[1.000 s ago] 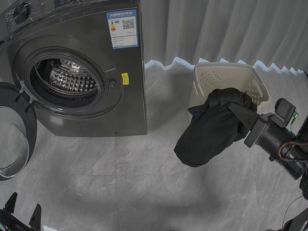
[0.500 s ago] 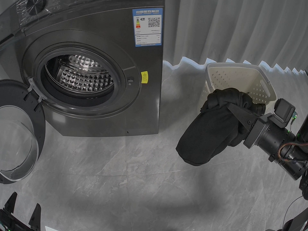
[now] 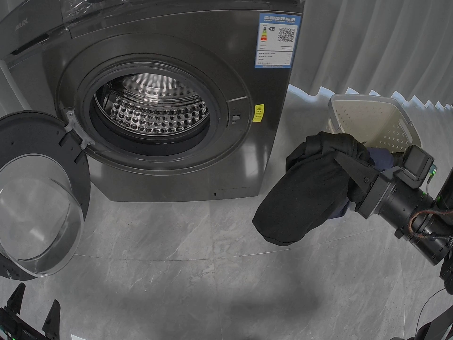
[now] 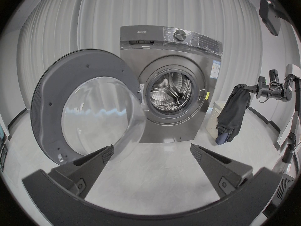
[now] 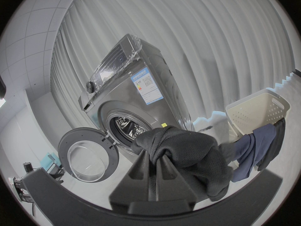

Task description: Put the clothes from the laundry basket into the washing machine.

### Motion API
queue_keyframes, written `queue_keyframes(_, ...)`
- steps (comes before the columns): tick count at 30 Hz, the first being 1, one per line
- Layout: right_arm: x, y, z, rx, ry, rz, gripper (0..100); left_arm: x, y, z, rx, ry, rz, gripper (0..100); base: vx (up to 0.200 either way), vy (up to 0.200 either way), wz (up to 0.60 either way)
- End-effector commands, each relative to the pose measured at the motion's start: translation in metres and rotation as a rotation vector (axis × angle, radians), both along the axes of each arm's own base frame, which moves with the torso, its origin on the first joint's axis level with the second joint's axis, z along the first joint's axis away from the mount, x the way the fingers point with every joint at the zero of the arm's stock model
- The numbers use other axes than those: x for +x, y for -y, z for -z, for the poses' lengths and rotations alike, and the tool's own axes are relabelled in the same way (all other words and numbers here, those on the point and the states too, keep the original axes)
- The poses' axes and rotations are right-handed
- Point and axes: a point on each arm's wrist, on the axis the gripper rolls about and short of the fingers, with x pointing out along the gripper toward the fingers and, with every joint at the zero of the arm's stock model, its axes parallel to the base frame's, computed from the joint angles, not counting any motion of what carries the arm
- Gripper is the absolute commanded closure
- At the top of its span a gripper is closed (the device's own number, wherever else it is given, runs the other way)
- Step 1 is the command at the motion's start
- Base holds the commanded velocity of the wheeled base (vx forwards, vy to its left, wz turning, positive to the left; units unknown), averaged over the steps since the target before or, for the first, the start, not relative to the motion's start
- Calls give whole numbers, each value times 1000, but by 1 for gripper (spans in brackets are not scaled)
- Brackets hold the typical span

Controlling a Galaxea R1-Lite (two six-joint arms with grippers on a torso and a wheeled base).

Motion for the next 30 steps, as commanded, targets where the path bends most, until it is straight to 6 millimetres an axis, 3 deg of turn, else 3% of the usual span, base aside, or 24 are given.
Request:
queue_keyframes(1, 0, 0, 0, 1, 1, -2, 100, 0, 0, 5, 0, -3, 0, 0, 0, 0, 0)
queue_keyframes(7, 0, 0, 0, 1, 1, -1, 100, 0, 0, 5, 0, -3, 0, 0, -100, 0, 0)
queue_keyframes(30, -6, 2, 16, 8, -80, -70, 100, 0, 0, 5, 1, 0, 0, 0, 0, 0, 0)
